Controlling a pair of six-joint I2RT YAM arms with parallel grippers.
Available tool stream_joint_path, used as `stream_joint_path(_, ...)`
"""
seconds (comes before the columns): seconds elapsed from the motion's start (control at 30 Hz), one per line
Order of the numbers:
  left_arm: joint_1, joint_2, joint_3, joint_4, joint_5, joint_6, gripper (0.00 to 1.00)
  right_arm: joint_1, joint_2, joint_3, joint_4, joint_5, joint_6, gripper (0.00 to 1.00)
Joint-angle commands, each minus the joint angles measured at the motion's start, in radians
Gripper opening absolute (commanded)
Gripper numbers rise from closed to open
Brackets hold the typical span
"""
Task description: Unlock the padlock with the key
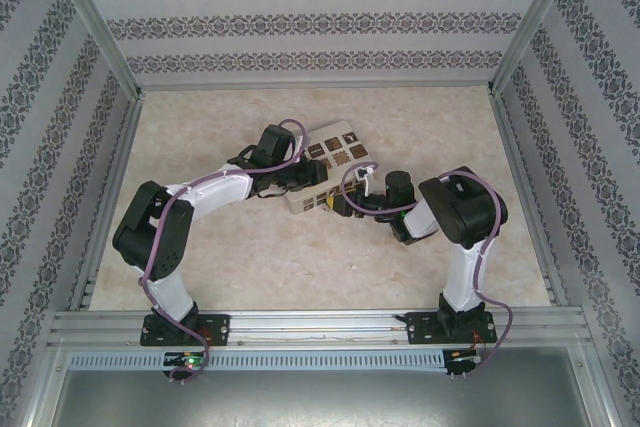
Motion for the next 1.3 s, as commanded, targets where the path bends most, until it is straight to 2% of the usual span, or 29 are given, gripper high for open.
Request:
stream_joint_path(0.0, -0.030, 0.020, -0.036, -0.080, 0.003, -0.020, 0.39, 0.009, 0.025, 0.017, 0.080, -0.016, 0.025, 0.53)
stream_joint_path(0.1, -0.031, 0.022, -0.035, -0.081, 0.005, -0.021, 0.39, 0.010, 0.029, 0.018, 0.091, -0.028, 0.022, 0.46)
stream_joint_path(0.57, -0.031, 0.022, -0.036, -0.088, 0.003, -0.017, 0.39, 0.009, 0.037, 0.007, 0.091, -0.023, 0.023, 0.25)
stream_joint_path(0.87, -0.036, 0.007, -0.063, -0.070, 0.003, -0.034, 0.39, 0.010, 0.036, 0.003, 0.109, 0.008, 0.069, 0.01)
stream_joint_path(1.27, -0.054, -0.027, -0.143, -0.004, 0.004, -0.102, 0.39, -0.008, 0.040, -0.036, 0.213, 0.075, 0.184, 0.00)
